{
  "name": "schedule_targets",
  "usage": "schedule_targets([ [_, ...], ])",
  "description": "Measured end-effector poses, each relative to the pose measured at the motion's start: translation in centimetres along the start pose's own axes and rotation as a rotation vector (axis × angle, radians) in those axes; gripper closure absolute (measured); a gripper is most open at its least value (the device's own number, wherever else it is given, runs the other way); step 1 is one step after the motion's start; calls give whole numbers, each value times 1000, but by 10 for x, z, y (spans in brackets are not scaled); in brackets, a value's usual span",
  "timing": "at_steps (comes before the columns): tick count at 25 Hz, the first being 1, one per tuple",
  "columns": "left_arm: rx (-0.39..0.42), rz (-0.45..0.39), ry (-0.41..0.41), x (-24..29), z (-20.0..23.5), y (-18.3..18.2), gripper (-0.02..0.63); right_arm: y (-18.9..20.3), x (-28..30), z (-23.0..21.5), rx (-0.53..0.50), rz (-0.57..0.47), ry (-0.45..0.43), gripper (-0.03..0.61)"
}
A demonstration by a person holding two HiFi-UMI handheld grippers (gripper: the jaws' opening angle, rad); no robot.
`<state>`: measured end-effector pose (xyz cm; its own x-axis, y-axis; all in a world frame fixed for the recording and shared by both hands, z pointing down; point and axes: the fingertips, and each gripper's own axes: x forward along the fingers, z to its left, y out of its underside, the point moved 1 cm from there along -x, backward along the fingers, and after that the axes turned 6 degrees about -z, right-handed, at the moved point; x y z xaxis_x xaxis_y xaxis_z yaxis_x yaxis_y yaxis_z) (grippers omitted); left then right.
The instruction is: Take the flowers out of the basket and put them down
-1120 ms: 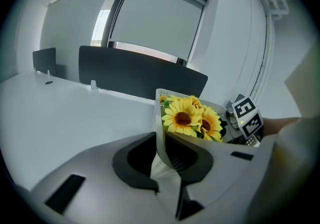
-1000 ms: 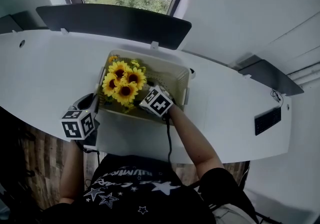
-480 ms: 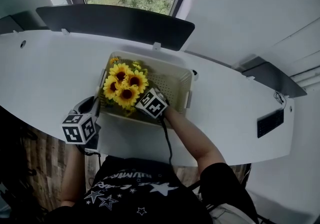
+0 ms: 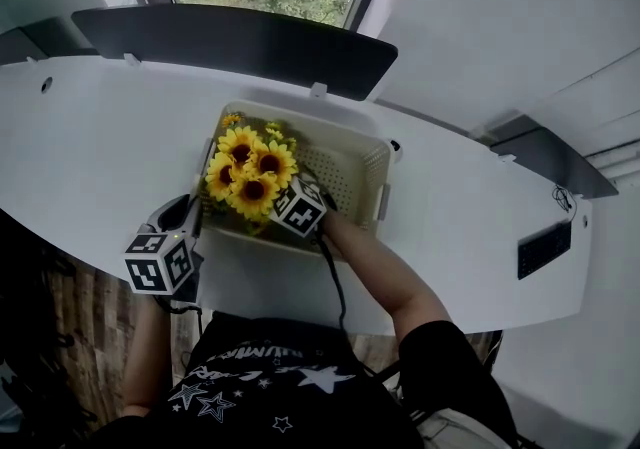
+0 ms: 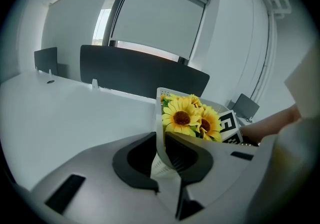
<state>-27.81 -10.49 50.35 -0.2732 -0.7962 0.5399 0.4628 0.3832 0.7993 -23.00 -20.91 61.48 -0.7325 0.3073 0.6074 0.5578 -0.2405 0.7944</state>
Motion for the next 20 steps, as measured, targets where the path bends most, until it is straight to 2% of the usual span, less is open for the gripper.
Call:
schedule_targets([
  [9, -1, -7, -5, 1, 1, 2, 552, -2, 3, -4, 28, -17, 18, 48],
  [15, -1, -16, -6, -1, 5, 1, 552, -5, -3, -16, 49, -32, 67, 48],
  [20, -2, -21, -1, -1, 3, 3, 552, -21, -22, -24, 67, -108, 107, 48],
])
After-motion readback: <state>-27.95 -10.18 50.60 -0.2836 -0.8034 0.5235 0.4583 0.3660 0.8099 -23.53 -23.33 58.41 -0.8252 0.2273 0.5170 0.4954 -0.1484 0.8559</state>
